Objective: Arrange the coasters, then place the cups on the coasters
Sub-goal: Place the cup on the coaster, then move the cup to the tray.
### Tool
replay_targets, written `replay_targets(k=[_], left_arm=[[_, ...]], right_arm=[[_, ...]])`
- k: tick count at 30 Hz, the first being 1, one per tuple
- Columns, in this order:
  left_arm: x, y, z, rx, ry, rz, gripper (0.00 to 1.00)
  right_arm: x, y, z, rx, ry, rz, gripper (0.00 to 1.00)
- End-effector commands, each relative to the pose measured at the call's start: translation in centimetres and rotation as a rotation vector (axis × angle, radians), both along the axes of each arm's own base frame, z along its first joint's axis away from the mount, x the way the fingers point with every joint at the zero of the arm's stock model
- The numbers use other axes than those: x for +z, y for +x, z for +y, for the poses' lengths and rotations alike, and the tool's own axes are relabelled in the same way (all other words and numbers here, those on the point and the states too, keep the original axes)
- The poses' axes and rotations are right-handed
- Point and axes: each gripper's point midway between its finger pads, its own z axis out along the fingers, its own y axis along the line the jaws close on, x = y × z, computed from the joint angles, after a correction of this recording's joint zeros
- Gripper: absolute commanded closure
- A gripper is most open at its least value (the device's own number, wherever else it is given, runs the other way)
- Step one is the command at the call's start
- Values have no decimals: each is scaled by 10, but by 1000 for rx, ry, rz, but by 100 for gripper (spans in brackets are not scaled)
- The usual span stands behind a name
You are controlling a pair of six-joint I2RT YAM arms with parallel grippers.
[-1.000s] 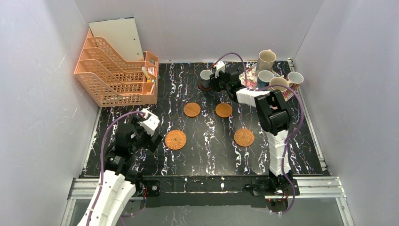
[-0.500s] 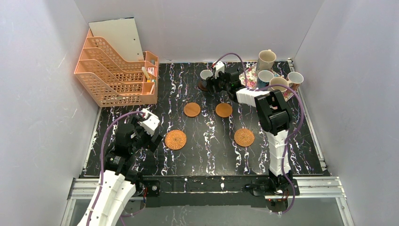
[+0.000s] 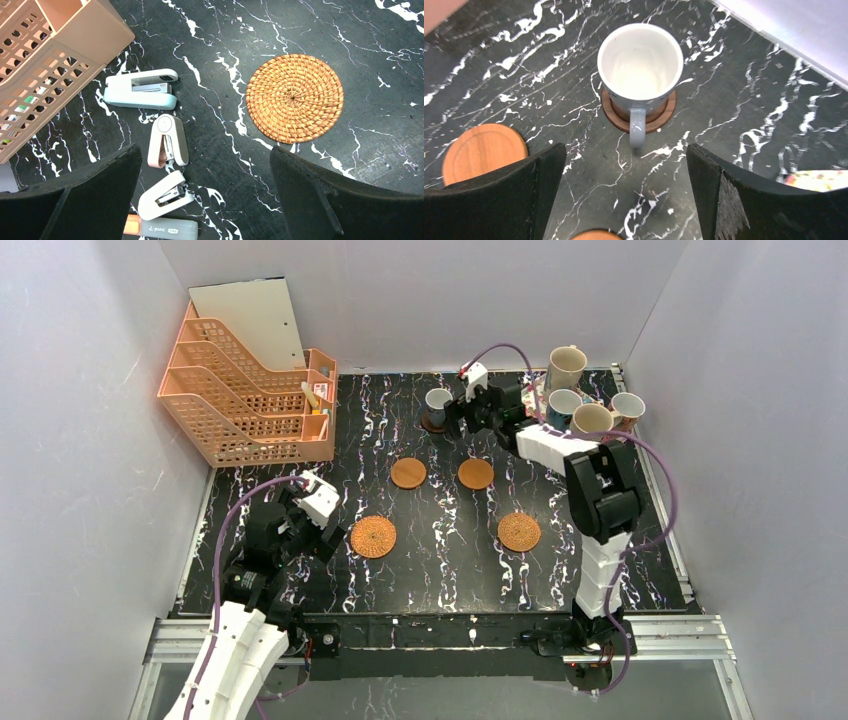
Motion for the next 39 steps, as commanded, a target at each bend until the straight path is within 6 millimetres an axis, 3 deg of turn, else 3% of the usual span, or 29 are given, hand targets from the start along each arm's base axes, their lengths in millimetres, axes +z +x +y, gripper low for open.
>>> replay_targets(k=[1,9,18,22,27,33,39], left_arm=[[-6,-2,0,-8,1,18,2],[-6,-2,0,-8,2,22,2],[-8,-1,1,-1,7,28,2],[-12,-1,1,-1,15,45,2],[-11,-1,1,4,17,42,2],[-12,1,3,19,23,46,2],[-17,1,3,14,28,66,2]], right_arm=[[74,-8,-23,-23,48,-113,2],[112,-39,-55,-32,50,-81,2],[124,-46,-122,-104,9,29,2],[136,-31,-150,-177,-31,19,2],[154,2,-180,-262,-97,-26,2],[148,43,-223,-372,-148,-10,2],[119,67,-263,-419,-98,126,2]])
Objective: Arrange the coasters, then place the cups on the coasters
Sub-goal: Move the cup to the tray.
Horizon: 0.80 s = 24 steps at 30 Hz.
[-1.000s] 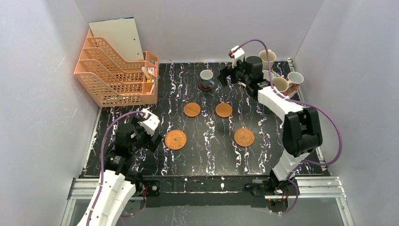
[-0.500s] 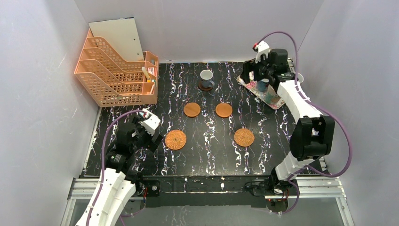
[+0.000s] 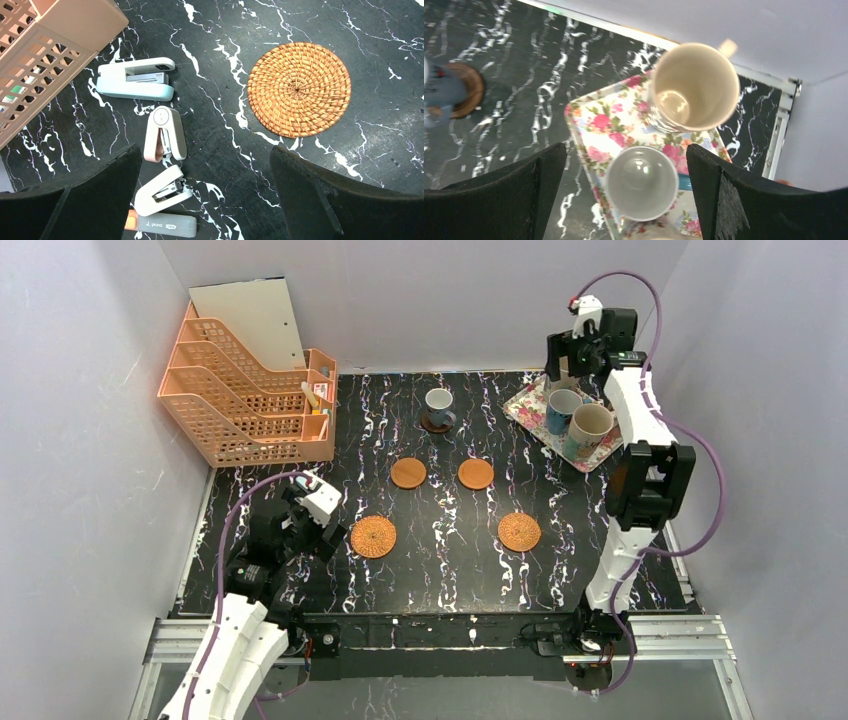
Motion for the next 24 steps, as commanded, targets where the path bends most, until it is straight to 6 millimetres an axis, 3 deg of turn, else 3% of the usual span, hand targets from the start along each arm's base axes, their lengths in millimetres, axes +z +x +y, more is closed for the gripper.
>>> replay_targets(k=[1,13,24], left_arm=[[-7,0,0,-1,8,23,2],[-9,0,0,-1,10,35,2],[-14,0,0,-5,17,53,2]], right_arm=[[-11,7,-30,-42,45,93,2],[-71,10,-38,-42,19,215,2],[-92,11,-54,-67,-1,249,11]])
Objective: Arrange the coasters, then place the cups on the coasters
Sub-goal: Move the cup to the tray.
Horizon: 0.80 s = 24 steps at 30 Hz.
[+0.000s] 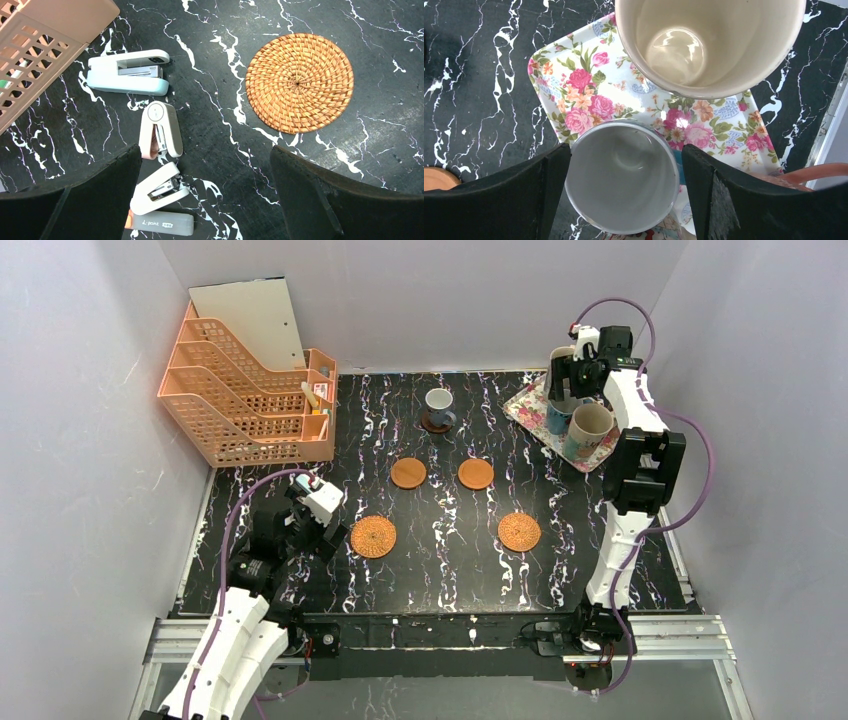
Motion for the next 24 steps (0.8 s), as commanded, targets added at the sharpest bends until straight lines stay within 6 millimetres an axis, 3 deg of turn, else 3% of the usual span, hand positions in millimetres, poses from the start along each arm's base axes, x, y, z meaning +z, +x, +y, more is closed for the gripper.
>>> replay_targets(k=[1,9,16,20,24], left_arm=[[-3,0,-1,-5,3,5,2],[-4,0,-1,-5,3,6,2],[-3,0,-1,-5,3,4,2],[-2,0,-1,-4,2,1,2],[-2,0,-1,-5,2,1,2]], right_arm=[[10,6,-12,-8,-28,-30,14],[2,5,-17,-8,-1,-16,31],[4,2,-11,15,30,-9,39],[-3,6,-12,5,39,6,51],[-15,13,-11,-12,56,28,72]])
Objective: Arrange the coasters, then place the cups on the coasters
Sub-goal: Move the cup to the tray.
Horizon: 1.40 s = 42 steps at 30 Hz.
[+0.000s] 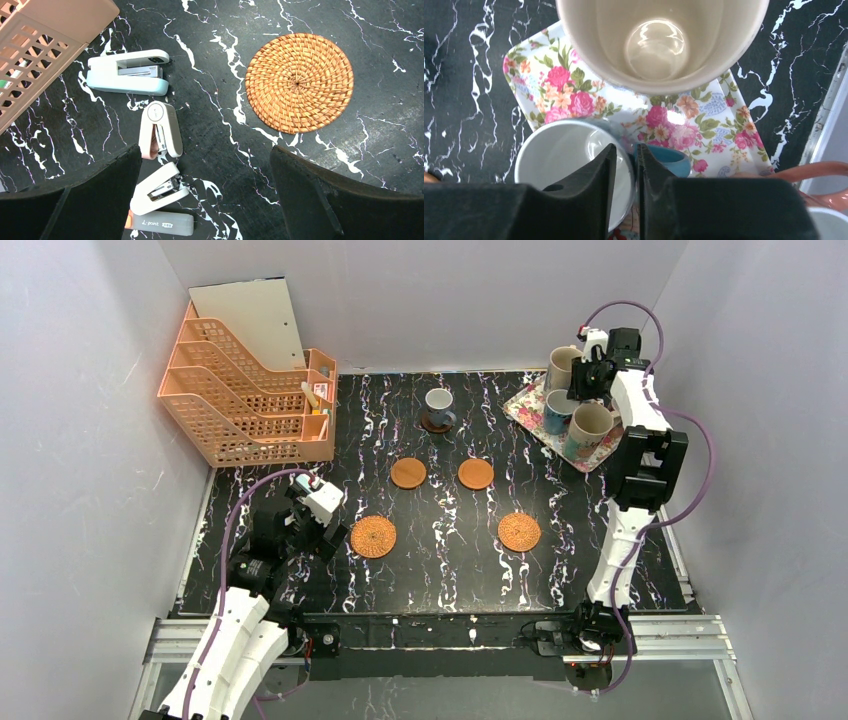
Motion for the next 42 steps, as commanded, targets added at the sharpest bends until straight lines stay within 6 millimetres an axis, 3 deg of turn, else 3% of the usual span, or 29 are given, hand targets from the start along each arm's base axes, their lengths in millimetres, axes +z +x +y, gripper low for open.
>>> replay_targets(k=[1,7,20,25,31,42], left_arm=[[-2,0,-1,-5,2,-1,2],[-2,0,-1,-4,2,0,2],[-2,1,0,-1,4,-2,2],[-2,0,0,-3,3,-3,2],[-1,1,0,2,4,-4,2],[-2,1,1,5,7,2,2]], right_arm=[[-6,11,5,-11,38,10,75],[0,16,14,-23,60,-4,98],[24,10,54,-34,115,-19,99],[25,9,58,-58,115,-16,89],[23,2,56,-44,92,-4,56],[40,-22,57,20,87,-9,28]])
